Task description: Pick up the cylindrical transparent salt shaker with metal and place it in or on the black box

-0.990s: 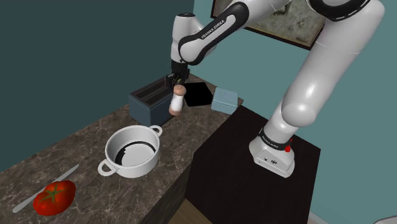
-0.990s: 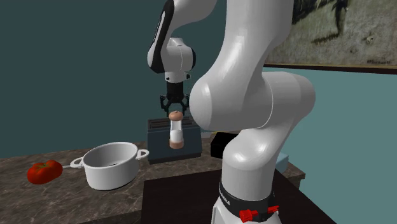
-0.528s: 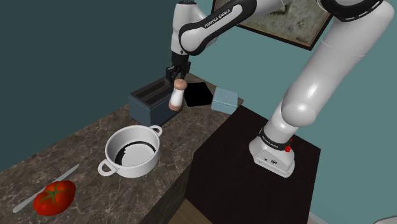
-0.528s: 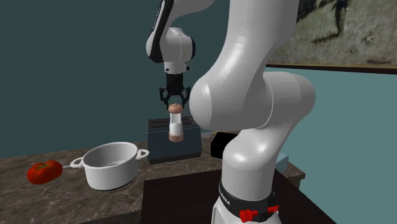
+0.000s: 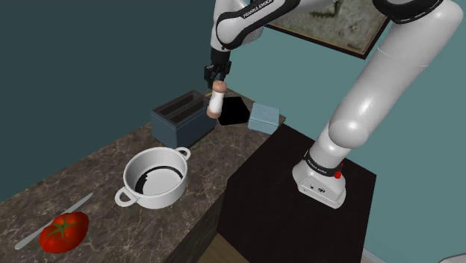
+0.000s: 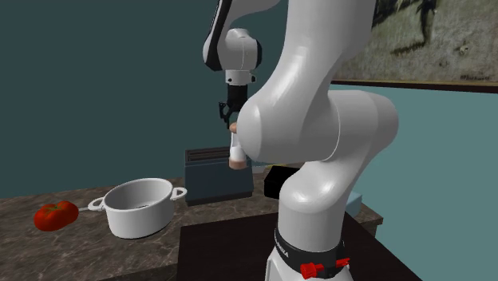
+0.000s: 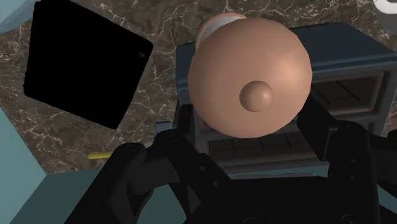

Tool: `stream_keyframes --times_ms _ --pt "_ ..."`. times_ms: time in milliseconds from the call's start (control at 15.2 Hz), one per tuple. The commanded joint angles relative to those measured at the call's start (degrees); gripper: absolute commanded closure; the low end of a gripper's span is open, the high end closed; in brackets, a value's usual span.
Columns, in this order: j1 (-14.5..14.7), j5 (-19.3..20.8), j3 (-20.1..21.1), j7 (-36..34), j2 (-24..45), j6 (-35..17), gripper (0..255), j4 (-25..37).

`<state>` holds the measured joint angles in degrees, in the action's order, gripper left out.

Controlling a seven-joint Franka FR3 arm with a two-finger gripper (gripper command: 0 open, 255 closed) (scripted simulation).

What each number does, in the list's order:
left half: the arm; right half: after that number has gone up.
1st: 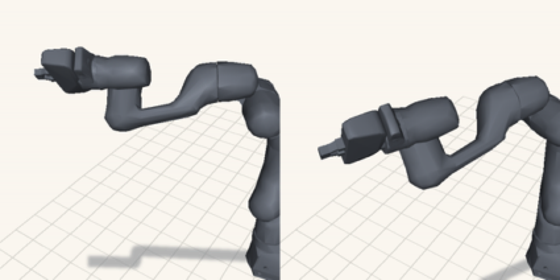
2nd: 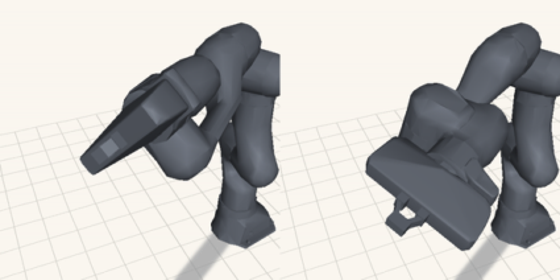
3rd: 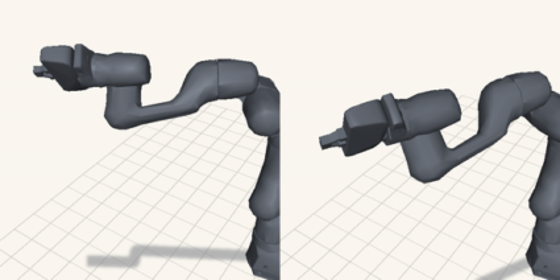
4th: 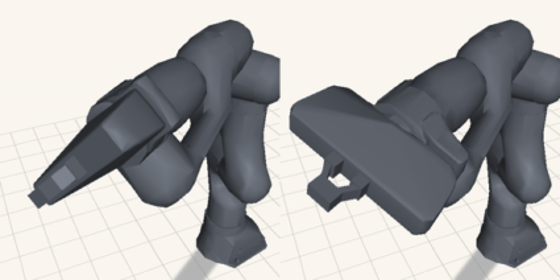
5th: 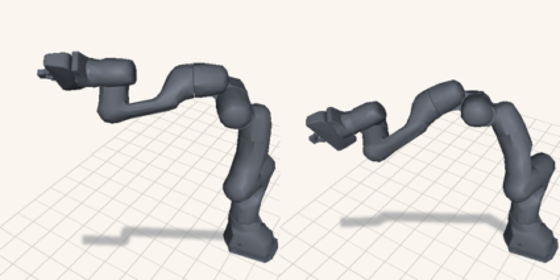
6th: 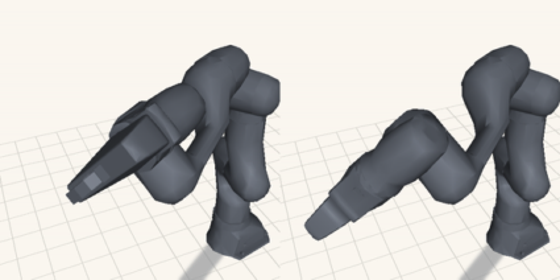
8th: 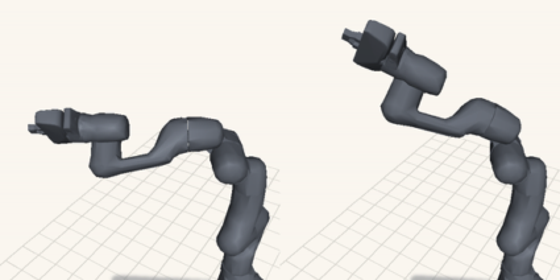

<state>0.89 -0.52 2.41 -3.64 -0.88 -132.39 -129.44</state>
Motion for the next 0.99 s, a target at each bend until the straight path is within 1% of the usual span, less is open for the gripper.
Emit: stream_keyframes --times_ms 0,462,924 --pt "-1.5 -0.2 -1.5 3.2 0.7 1.2 255 1.8" --pt "-6.1 -1.1 -5.9 12.7 4.6 5.4 255 9.7" --pt "-10.8 -2.8 -9.3 21.4 10.8 10.6 255 21.0"
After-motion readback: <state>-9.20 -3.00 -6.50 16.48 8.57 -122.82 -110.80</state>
